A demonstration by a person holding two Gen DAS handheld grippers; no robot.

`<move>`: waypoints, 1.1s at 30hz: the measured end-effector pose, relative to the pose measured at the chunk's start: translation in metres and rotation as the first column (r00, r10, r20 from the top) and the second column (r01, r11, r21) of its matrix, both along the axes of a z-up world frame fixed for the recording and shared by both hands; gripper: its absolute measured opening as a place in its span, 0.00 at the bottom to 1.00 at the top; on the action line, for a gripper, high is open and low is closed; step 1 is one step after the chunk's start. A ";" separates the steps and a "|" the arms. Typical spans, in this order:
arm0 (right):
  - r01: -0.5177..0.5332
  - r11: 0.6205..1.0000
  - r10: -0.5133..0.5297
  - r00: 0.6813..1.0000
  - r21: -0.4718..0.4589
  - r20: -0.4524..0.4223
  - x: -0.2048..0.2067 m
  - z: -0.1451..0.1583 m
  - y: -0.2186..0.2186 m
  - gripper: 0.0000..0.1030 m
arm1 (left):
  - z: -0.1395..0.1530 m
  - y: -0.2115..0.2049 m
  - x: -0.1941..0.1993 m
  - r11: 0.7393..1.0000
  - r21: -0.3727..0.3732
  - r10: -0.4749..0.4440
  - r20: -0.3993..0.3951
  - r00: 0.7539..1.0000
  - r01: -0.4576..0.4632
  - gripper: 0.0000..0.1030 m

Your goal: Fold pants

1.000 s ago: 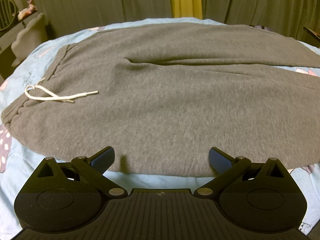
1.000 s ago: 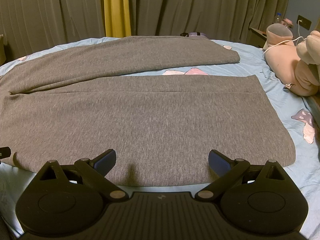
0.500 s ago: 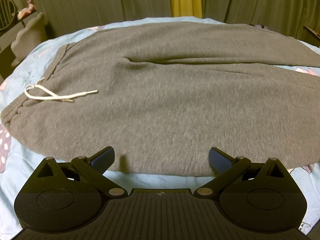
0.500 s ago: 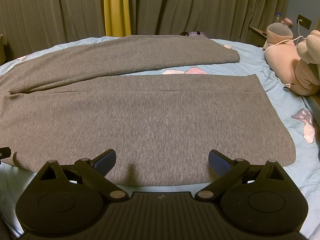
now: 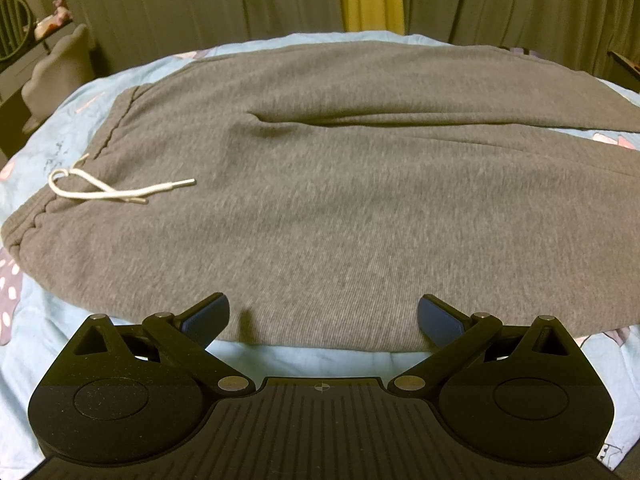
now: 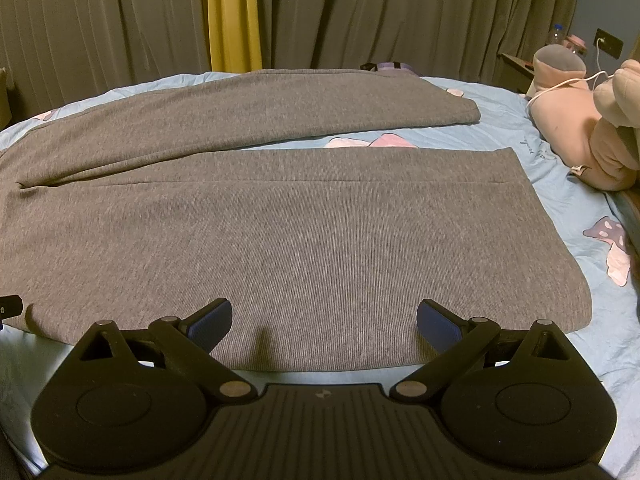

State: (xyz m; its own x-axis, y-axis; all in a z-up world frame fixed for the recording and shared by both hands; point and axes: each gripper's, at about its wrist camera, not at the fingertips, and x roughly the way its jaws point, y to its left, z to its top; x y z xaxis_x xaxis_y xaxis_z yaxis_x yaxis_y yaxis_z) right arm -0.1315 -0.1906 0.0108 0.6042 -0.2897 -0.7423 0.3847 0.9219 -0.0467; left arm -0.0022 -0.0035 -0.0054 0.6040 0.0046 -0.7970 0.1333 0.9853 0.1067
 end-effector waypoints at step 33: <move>0.000 1.000 0.000 1.000 -0.001 -0.001 0.000 0.001 0.000 0.96 | 0.000 0.000 0.000 1.000 0.001 0.000 -0.004 1.000 0.000 1.00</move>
